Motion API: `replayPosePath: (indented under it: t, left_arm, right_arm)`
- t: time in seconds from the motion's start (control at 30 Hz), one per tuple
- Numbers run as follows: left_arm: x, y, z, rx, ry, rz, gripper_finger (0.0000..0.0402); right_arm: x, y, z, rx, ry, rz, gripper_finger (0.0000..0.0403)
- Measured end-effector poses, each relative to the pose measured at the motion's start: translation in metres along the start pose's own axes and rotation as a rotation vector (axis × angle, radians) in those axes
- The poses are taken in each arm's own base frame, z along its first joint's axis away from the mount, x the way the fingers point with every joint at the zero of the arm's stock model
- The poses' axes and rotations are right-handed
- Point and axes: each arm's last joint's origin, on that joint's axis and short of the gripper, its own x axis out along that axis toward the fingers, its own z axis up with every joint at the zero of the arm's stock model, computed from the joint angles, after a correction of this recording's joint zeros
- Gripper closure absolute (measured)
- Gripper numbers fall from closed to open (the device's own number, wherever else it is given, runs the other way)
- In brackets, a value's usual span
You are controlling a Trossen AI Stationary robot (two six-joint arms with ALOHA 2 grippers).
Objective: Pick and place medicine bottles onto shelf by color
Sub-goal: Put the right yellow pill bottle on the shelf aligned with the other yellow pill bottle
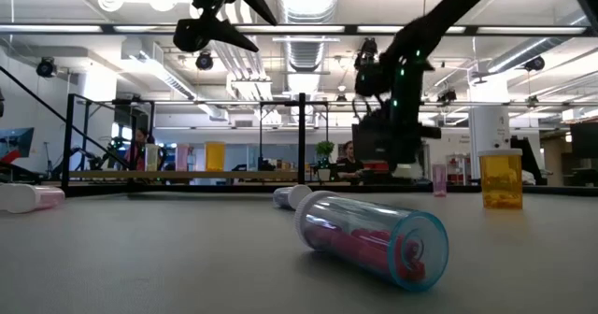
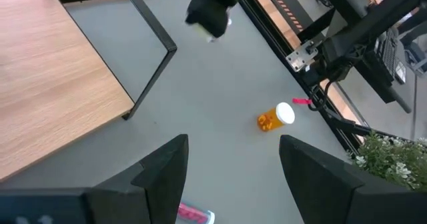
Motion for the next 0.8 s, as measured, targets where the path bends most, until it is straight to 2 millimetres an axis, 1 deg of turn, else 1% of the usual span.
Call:
replayPosePath:
  t: [0.07, 0.13, 0.23, 0.3, 0.4, 0.47, 0.57, 0.7, 0.8]
  left_arm:
    - [0.000, 0.000, 0.000, 0.007, -0.004, 0.003, 0.0182]
    - [0.000, 0.000, 0.001, 0.041, -0.010, 0.001, 0.0182]
    - [0.000, -0.002, 0.003, 0.108, -0.055, -0.004, 0.0182]
    - [0.000, -0.006, 0.008, 0.167, -0.125, -0.014, 0.0182]
    - [-0.003, -0.015, 0.019, 0.300, -0.287, -0.035, 0.0182]
    - [-0.007, -0.023, 0.029, 0.426, -0.419, -0.050, 0.0182]
    - [-0.016, -0.036, 0.043, 0.648, -0.633, -0.058, 0.0182]
    - [-0.025, -0.049, 0.057, 0.919, -0.923, 0.012, 0.0182]
    - [-0.031, -0.055, 0.064, 1.040, -1.112, 0.104, 0.0182]
  right_arm:
    - [-0.021, 0.000, 0.004, -0.002, -0.067, 0.019, 0.0302]
    - [-0.048, 0.000, 0.009, 0.002, -0.149, 0.042, 0.0303]
    - [-0.092, -0.001, 0.013, 0.009, -0.302, 0.086, 0.0303]
    - [-0.124, -0.001, 0.014, 0.026, -0.425, 0.125, 0.0303]
    - [-0.171, -0.002, 0.012, 0.061, -0.635, 0.203, 0.0303]
    - [-0.201, -0.001, 0.007, 0.084, -0.782, 0.268, 0.0303]
    - [-0.239, -0.001, -0.002, 0.122, -0.979, 0.390, 0.0303]
    - [-0.278, 0.004, -0.016, 0.130, -1.154, 0.623, 0.0303]
    - [-0.297, 0.014, -0.023, 0.125, -1.251, 0.774, 0.0303]
